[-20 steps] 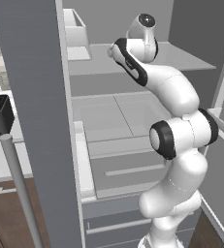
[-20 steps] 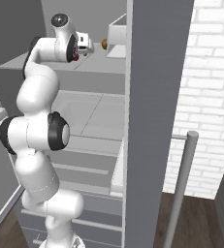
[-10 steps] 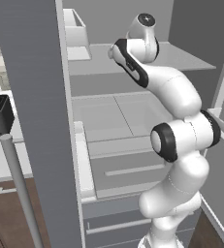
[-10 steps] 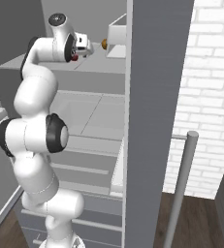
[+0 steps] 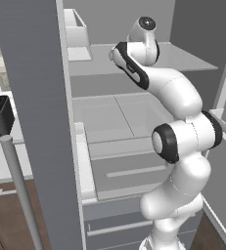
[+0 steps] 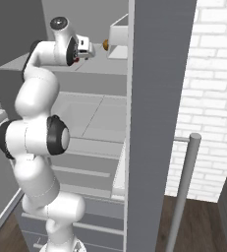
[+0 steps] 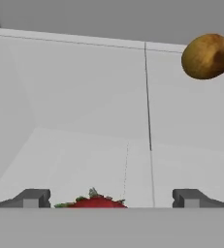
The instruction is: Take the strawberry from the fridge and place it on top of the pancake, located on the dining counter.
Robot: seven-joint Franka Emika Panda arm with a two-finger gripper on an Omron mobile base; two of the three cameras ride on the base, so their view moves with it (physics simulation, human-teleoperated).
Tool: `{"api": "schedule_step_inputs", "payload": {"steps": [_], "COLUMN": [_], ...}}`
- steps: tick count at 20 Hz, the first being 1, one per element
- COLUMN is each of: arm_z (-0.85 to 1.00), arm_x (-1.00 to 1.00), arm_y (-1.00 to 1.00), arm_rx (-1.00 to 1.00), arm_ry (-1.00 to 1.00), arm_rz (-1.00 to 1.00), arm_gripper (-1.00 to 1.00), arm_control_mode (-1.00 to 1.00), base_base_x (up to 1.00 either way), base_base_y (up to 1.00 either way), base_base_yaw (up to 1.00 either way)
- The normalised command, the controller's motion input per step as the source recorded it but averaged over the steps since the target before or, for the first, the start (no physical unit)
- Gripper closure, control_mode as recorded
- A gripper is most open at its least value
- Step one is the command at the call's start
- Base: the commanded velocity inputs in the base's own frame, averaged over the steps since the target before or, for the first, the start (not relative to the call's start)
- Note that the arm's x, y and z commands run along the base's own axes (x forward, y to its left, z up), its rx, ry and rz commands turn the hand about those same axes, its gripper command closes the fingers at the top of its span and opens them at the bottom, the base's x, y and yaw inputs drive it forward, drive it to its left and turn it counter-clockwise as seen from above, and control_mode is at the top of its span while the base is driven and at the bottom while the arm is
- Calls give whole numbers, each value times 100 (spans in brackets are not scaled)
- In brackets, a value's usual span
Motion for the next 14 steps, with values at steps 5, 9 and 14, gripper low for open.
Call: {"api": "schedule_step_inputs", "payload": {"steps": [5,9,14], "arm_z": [-17,-14,-13], "arm_x": [10,0,0], "arm_y": [0,0,0], "arm_rx": [0,0,0], "arm_ry": [0,0,0], "arm_rz": [0,0,0], "arm_gripper": [-100,100,100], "arm_control_mode": [-100,-100,-100], "base_base_x": [0,0,0], "base_base_y": [0,0,0], "base_base_yaw": [0,0,0]}}
